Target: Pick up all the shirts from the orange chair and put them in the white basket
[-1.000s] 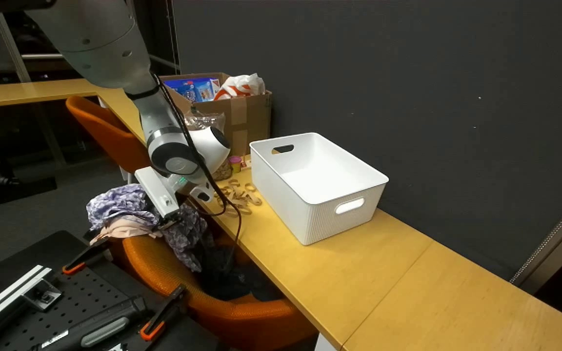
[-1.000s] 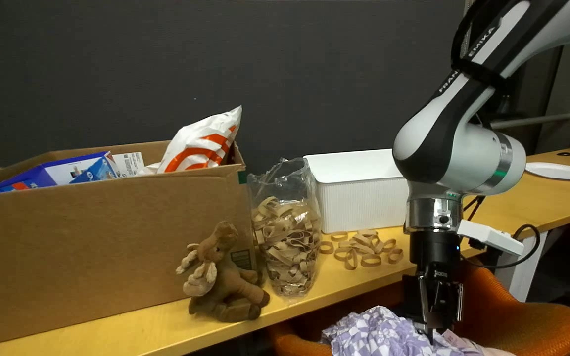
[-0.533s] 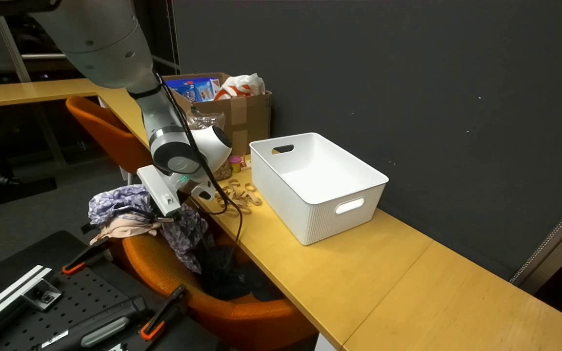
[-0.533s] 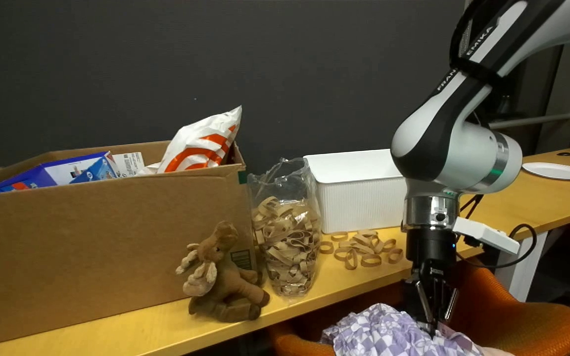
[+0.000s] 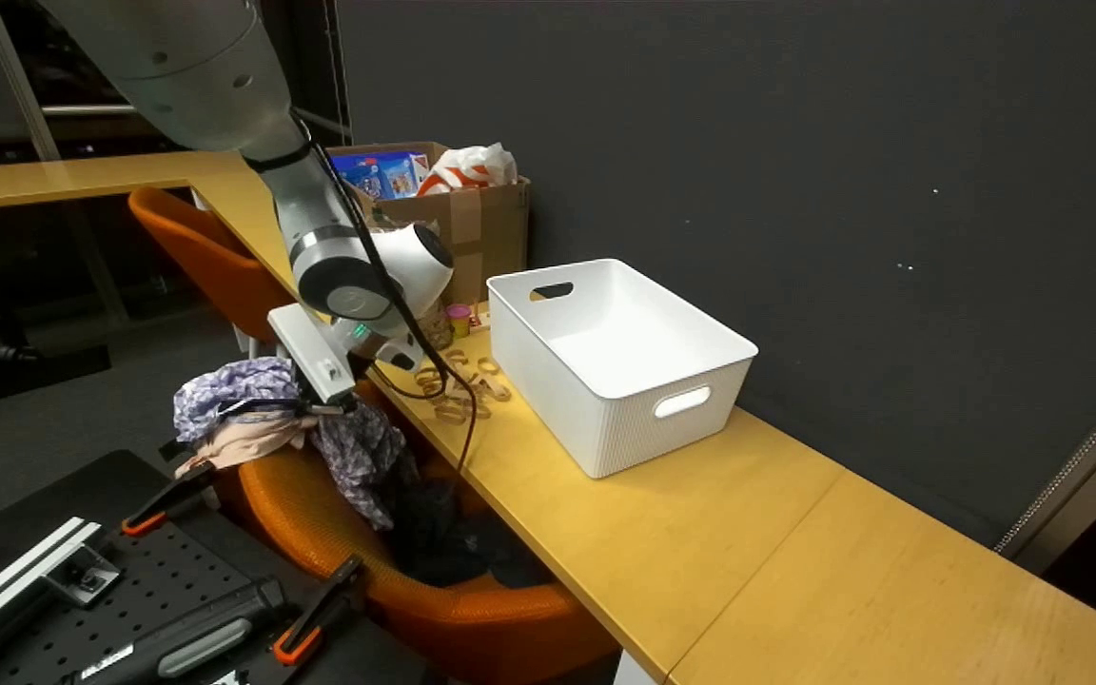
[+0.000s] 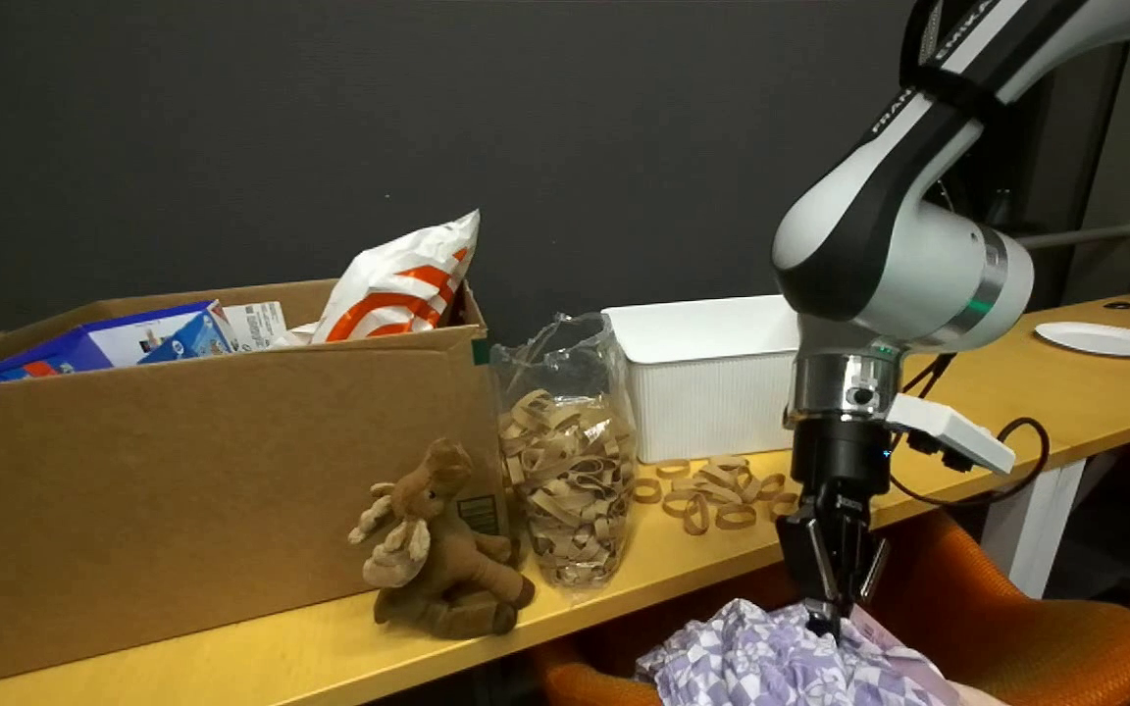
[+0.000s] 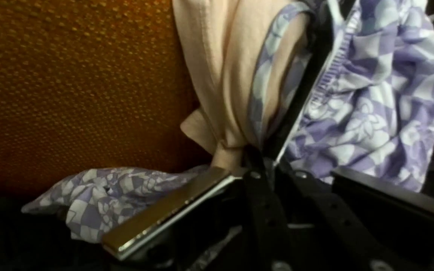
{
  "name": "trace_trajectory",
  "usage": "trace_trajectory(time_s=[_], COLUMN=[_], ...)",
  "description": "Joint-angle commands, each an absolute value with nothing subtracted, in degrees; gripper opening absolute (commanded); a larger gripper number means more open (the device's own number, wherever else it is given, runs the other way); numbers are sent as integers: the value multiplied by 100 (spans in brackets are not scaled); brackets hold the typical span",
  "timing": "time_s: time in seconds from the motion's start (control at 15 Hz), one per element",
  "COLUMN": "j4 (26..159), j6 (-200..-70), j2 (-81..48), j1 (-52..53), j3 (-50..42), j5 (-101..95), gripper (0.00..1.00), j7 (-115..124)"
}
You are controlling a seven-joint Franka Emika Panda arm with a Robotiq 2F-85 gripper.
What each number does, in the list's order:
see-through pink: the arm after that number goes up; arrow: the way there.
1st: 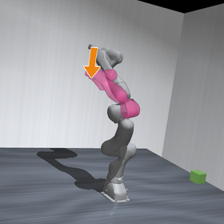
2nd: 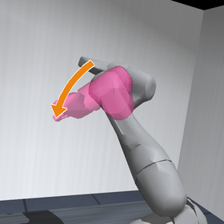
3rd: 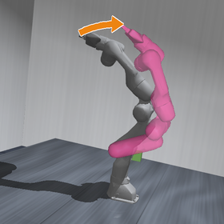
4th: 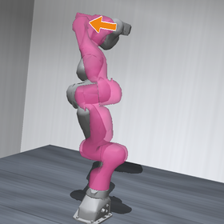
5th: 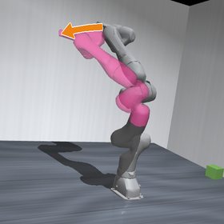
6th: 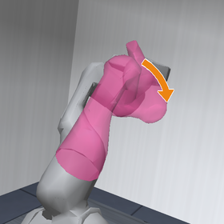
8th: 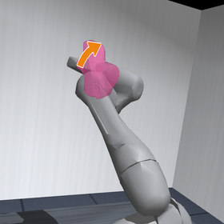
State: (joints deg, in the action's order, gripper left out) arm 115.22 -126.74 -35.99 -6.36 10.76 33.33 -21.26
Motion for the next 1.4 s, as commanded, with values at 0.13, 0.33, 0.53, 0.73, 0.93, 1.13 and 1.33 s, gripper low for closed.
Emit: trace_trajectory(time_s=[0.13,0.33,0.53,0.73,0.93,1.13,1.33], j4=[11627,11643,11686,11725,11561,11428,11336], j6=[-12613,-12592,-12558,-12469,-12131,-11617,-11538], j2=[-2754,-2294,-1768,-1230,-1045,-895,-579], j1=[-628,-574,-553,-496,-285,30,372], j3=[1146,1111,1067,1028,1048,1136,1133], j5=[3465,3465,3501,3522,3444,3443,3221], gripper=[2,2,2,2,2,2,2], j7=[-2104,-2097,-2127,-2105,-2040,-2015,-1767])
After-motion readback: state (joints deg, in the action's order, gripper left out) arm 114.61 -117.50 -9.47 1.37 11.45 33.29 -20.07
